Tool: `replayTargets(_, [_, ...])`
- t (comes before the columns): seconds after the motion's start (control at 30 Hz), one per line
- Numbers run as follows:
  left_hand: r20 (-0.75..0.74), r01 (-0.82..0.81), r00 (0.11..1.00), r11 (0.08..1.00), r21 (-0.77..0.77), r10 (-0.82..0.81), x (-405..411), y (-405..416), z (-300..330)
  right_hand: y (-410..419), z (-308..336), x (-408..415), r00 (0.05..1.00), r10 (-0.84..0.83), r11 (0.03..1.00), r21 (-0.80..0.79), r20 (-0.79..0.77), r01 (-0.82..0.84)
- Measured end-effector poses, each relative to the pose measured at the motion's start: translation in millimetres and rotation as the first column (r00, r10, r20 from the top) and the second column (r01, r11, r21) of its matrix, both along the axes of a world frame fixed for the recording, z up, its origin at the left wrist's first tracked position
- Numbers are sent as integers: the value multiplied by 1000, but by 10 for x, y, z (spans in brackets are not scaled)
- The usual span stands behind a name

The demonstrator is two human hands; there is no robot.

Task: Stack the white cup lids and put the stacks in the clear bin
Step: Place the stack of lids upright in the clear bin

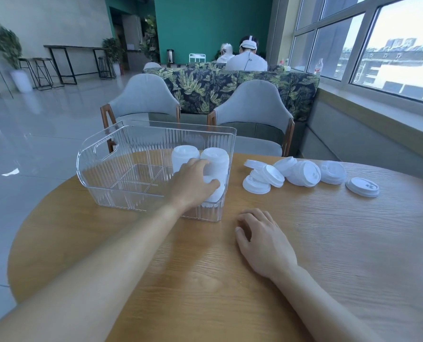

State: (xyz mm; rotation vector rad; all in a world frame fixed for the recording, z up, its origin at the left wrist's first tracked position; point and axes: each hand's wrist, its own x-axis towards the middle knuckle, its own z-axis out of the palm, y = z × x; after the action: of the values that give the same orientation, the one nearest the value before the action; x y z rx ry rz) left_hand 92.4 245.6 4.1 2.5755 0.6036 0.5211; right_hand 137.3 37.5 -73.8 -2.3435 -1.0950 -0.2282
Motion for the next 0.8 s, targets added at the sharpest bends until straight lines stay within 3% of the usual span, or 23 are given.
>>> replayTargets(0.17, [449, -48, 894, 996, 70, 11, -168, -305, -93, -94, 3, -30, 1000, -15, 1000, 13, -3, 15])
replayTargets(0.3, [611, -36, 791, 993, 109, -38, -337, -676, -190, -228, 10, -54, 999, -43, 999, 16, -5, 43])
replayTargets(0.47, [566, 51, 820, 996, 77, -86, -430, -1183, -449, -524, 24, -25, 996, -89, 996, -5, -7, 89])
replayTargets(0.6, [427, 79, 899, 996, 47, -92, -318, -1443, -594, -847, 44, 72, 990, -139, 990, -1, -15, 139])
replayTargets(0.8, [239, 197, 948, 977, 81, -211, -56, -1811, -711, -1353, 56, 353, 969, -247, 969, -19, -19, 246])
